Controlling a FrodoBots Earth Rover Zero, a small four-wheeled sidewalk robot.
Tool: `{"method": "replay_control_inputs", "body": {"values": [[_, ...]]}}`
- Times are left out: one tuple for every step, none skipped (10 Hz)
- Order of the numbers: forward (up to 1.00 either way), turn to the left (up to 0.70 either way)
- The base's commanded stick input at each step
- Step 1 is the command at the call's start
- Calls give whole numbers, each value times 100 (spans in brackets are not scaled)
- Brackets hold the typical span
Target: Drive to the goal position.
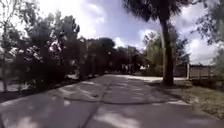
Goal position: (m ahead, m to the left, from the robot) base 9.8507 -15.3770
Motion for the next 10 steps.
{"method": "replay_control_inputs", "body": {"values": [[100, 0], [100, 0], [100, -15], [100, -32], [100, -40], [100, -40], [100, -40], [100, -40], [100, -40], [100, -40]]}}
